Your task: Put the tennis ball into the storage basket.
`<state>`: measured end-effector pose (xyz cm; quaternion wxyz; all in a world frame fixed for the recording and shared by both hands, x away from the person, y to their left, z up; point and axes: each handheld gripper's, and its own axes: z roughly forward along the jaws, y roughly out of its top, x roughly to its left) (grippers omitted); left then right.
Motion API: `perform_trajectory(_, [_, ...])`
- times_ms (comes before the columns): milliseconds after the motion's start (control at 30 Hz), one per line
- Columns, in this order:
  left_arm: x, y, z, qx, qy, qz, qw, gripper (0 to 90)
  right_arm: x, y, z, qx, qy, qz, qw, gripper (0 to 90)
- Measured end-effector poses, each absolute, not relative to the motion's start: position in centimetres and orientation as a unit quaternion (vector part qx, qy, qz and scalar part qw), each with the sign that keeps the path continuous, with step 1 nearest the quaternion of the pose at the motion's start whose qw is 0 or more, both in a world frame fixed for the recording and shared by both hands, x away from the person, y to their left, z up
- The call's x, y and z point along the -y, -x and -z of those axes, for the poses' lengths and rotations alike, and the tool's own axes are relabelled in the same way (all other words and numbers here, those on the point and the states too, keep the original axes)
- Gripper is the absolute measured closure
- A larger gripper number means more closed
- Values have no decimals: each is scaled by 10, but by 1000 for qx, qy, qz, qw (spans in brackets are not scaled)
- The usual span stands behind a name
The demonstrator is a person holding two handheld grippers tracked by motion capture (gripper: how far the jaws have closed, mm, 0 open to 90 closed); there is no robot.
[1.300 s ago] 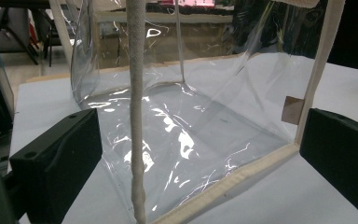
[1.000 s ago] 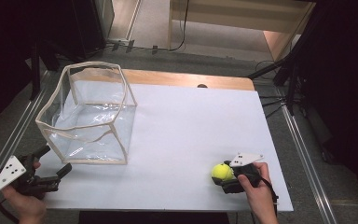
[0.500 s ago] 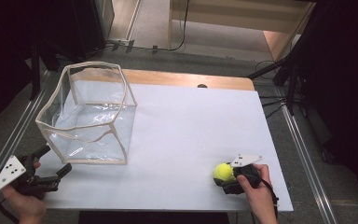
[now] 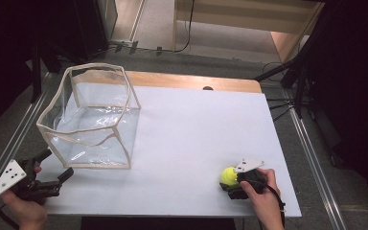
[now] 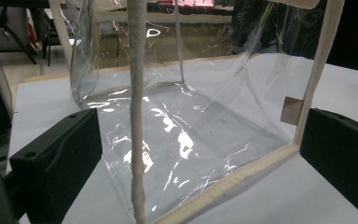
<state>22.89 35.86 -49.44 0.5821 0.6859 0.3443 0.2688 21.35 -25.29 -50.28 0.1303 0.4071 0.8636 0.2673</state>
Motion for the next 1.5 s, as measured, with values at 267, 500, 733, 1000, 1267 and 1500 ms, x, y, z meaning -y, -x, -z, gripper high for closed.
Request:
perform_trajectory(267, [-359, -229, 494, -343, -687, -271, 581, 0, 245, -216, 499, -866, -397, -281, 115, 229])
perform_trajectory(500, [-359, -228, 494, -342, -687, -270, 582, 0, 233, -223, 494, -872, -381, -285, 114, 229])
perform_trajectory(733, [-359, -228, 494, -343, -686, -269, 583, 0, 216, -233, 485, -875, -367, -295, 112, 229])
perform_trajectory(1000, [-359, -228, 494, -342, -686, -270, 583, 0, 193, -243, 479, -881, -348, -302, 107, 229])
perform_trajectory(1267, [-359, -228, 495, -341, -686, -269, 583, 0, 176, -251, 475, -886, -331, -310, 98, 229])
perform_trajectory(1500, [-359, -228, 494, -339, -688, -269, 583, 0, 162, -257, 476, -888, -325, -313, 90, 229])
